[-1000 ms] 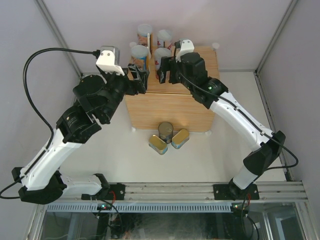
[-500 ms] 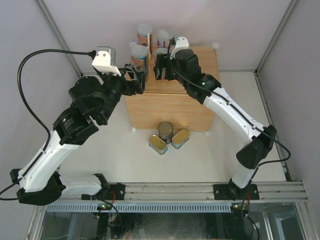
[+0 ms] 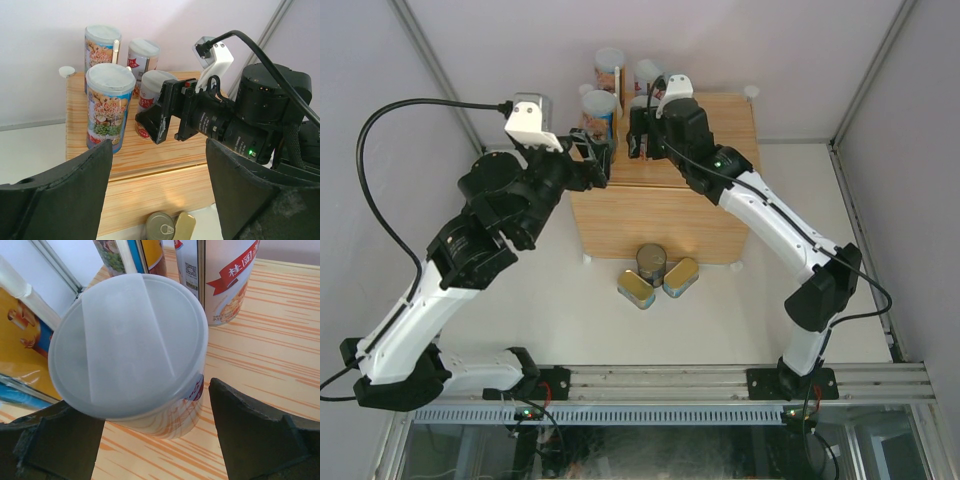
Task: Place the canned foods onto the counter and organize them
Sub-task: Place the canned food on the counter, then pick up the canned food from the center of the board.
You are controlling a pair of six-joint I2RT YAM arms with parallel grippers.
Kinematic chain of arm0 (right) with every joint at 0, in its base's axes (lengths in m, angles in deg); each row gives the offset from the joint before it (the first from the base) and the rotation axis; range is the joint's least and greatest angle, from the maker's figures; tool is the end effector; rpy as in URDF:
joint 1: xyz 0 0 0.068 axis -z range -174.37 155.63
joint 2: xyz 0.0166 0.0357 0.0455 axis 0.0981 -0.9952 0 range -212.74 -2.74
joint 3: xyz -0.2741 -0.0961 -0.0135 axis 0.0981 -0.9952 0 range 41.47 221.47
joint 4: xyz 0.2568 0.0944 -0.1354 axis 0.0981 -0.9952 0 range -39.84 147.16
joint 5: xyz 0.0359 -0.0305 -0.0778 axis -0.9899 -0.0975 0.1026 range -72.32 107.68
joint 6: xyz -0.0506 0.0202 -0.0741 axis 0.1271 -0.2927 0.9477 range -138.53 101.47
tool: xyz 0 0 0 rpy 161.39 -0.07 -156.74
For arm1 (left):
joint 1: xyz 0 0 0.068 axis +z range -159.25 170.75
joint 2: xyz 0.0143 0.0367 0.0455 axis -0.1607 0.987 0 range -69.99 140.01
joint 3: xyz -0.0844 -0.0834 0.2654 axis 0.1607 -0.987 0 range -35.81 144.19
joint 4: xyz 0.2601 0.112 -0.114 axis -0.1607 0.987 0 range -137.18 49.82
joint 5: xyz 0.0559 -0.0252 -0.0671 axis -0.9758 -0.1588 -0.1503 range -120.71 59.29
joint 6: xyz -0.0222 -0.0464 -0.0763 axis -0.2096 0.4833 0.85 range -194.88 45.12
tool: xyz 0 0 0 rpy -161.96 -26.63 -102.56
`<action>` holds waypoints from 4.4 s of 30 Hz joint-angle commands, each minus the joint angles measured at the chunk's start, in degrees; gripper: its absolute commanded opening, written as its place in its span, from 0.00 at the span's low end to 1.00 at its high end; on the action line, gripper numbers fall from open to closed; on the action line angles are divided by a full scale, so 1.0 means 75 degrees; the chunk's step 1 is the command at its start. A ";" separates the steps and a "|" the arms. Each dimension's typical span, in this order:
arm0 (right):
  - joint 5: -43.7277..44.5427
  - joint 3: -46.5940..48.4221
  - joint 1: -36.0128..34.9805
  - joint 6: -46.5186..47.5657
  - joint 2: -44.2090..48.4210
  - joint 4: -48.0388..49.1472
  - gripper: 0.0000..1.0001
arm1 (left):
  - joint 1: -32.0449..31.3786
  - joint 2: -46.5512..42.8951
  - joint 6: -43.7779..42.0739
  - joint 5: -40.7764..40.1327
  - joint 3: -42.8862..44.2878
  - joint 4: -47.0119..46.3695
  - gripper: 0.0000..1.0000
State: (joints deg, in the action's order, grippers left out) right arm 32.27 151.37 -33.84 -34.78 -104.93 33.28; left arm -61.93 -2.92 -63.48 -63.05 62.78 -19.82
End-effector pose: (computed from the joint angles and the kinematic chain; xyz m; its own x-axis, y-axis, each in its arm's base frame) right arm 0.4055 0.3070 0.4454 -0.3263 0.0820 -0.9417 -0.3512 0.9144 0.2013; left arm 0.1991 -0.1882 0.5875 -0.0257 -0.2416 -0.9700 0.3503 0.9066 -0.2351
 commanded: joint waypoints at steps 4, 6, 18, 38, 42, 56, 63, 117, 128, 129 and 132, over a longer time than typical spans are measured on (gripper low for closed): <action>0.0307 0.0366 0.0029 0.0098 -0.0050 0.0164 0.77 | 0.0087 -0.0172 0.0026 0.0151 -0.0208 -0.0304 0.79; 0.0344 0.0358 0.0035 0.0091 -0.0053 0.0156 0.75 | 0.0099 -0.0183 0.0027 0.0151 -0.0223 -0.0313 0.79; 0.0535 0.0252 0.0064 0.0162 0.0065 0.0092 0.71 | 0.0111 -0.0279 0.0060 0.0175 -0.0360 -0.0388 0.79; 0.0657 0.0117 0.0129 0.0210 0.0219 0.0025 0.71 | 0.0122 -0.0335 0.0132 0.0204 -0.0500 -0.0450 0.79; 0.0577 0.0117 0.0127 0.0170 0.0215 -0.0019 0.76 | 0.0122 -0.0335 0.0144 0.0201 -0.0501 -0.0450 0.79; 0.0588 0.0072 0.0027 0.0231 0.0524 -0.0163 0.96 | 0.0169 -0.0340 0.0144 0.0154 -0.0379 -0.0291 0.79; 0.0701 -0.0072 -0.0132 0.0303 0.0793 -0.0244 0.95 | 0.0187 -0.0372 0.0155 0.0120 -0.0294 -0.0066 0.79; 0.1192 -0.7484 -0.3185 -0.0827 0.5220 -0.0096 0.96 | 0.0611 -0.1879 0.1171 0.0562 -0.2515 0.0156 0.79; 0.0544 -0.7740 -0.2754 -0.0664 0.4366 0.0887 1.00 | 0.0662 -0.1953 0.1278 0.0667 -0.2631 0.0220 0.79; 0.0540 -0.7740 -0.2731 -0.0632 0.4272 0.0966 1.00 | 0.0669 -0.1956 0.1286 0.0667 -0.2630 0.0230 0.79; 0.0477 -0.7762 -0.2634 -0.0582 0.3956 0.1216 1.00 | 0.0670 -0.1973 0.1304 0.0667 -0.2623 0.0275 0.79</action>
State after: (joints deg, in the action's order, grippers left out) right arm 37.12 93.19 -54.58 -39.53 -73.19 36.65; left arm -57.30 -16.91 -54.61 -58.81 43.63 -16.32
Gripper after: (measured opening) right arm 0.996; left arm 0.792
